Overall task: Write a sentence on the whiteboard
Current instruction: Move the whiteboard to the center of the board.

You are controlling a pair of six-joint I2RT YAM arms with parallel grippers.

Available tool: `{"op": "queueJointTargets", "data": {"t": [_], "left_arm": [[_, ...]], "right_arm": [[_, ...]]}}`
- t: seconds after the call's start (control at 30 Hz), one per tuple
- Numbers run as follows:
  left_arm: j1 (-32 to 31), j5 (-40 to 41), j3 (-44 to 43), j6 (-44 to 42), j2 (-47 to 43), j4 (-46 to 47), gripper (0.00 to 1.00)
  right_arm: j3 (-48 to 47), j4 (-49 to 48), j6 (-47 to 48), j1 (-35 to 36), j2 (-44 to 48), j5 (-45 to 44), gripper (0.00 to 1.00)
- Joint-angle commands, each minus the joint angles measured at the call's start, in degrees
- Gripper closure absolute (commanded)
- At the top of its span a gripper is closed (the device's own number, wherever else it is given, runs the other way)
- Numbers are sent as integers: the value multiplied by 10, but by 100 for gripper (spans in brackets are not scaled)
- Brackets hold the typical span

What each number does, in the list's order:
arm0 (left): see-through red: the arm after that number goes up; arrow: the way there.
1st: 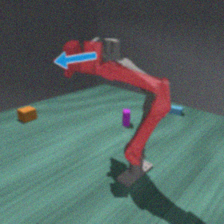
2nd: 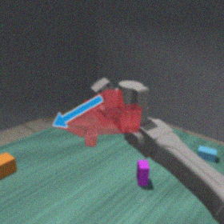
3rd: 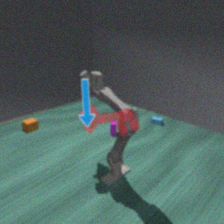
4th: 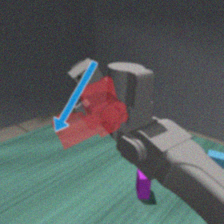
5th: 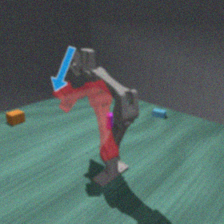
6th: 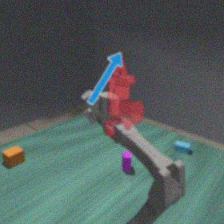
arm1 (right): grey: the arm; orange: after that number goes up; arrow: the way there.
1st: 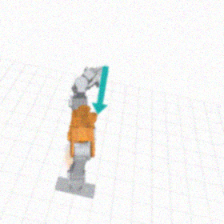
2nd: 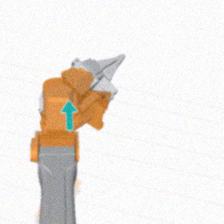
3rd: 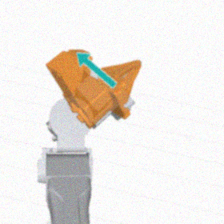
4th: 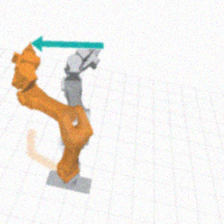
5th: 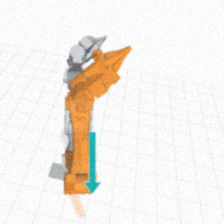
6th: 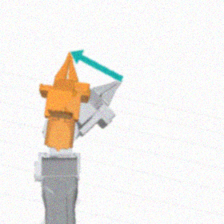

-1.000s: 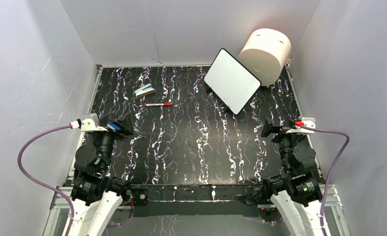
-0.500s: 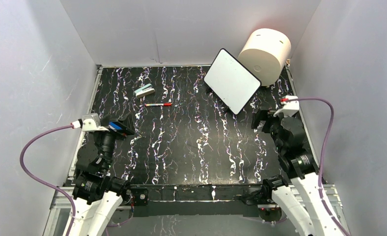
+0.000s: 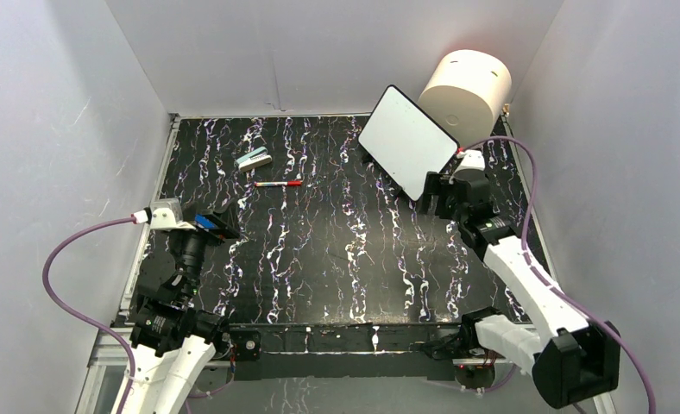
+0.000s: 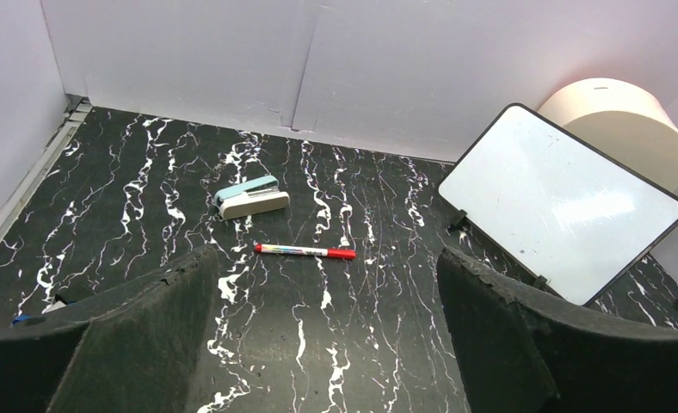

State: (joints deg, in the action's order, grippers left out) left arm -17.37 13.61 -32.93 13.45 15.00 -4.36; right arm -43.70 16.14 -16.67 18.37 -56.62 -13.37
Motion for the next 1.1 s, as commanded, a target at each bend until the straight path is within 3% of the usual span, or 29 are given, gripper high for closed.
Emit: {"op": "queueJointTargets", "data": {"t": [0.0,0.27,0.43,0.67,1.07], "left_arm": [[-1,-12,2,-12,-1,18,6],[-1,-17,2,-14,2,14,7],[-2,-17,4,-14,0,14,7],[-3,-15,4,-15,0,13,7],[-8,-14,5,-17,-2,13,7]], "right_arm": [[-37,-68,-31,30,-52,-35,2],[-98,-65,-112,119,-207,-201,8],[-135,-69,-172,152,-283,-267,19],[-190,-64,-244,182,-376,-337,33],[-278,-10,-338,185,-501,-402,47]]}}
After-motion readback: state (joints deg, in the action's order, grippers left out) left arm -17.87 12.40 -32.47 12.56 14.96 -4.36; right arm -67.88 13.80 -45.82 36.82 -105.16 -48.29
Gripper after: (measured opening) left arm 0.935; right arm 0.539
